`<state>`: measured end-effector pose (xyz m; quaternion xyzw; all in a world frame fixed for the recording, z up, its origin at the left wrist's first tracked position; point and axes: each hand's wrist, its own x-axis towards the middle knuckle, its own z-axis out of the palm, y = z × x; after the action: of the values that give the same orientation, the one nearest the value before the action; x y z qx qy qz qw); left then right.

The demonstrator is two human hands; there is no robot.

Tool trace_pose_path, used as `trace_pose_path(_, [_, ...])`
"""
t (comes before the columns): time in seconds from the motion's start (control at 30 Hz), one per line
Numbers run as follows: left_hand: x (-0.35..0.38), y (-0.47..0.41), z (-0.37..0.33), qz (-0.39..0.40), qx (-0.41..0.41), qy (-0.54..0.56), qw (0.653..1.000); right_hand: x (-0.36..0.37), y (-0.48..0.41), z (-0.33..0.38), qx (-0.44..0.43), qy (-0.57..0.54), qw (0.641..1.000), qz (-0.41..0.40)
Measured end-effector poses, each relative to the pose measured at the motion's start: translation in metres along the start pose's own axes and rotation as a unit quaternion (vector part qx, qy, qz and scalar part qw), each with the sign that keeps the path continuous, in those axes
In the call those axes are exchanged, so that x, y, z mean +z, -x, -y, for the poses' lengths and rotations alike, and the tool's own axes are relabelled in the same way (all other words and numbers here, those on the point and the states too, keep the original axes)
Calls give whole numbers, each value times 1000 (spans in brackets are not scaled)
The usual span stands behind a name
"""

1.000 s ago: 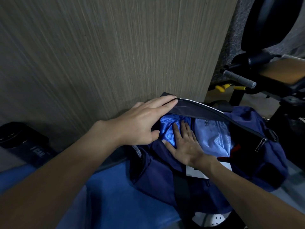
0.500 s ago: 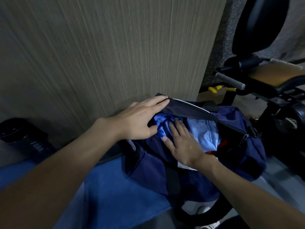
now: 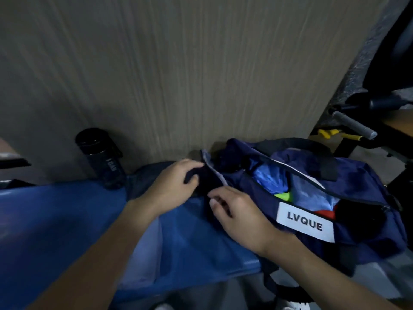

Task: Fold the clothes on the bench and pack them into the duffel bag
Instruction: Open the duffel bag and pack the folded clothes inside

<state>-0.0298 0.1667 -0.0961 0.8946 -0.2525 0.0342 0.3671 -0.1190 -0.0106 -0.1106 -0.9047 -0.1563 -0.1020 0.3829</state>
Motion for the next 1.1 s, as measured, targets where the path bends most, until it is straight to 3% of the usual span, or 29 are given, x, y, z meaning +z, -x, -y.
trace_pose_path(0.17, [-20, 42, 80, -64, -143, -51, 986, 56, -35, 16, 72, -36, 995, 53])
trace_pose_path(0.27, [-23, 55, 104, -87, -170, -75, 979, 88, -63, 12, 195, -53, 978, 59])
trace_pose_path(0.33, [-22, 59, 114, -91, -181, -71, 977, 104, -80, 5, 225, -7, 972, 67])
trace_pose_path(0.43, [-18, 55, 125, -53, -199, -73, 976, 120, -104, -7, 245, 82, 965, 52])
trace_pose_path(0.6, [-13, 47, 140, 17, -213, -109, 971, 145, -140, -27, 331, 127, 934, 44])
trace_pose_path(0.87, [-12, 47, 153, 51, -232, -106, 966, 158, -159, -50, 355, 183, 917, 23])
trace_pose_path(1.1, [-12, 48, 152, 53, -230, -100, 967, 149, -175, -62, 375, 119, 920, -2])
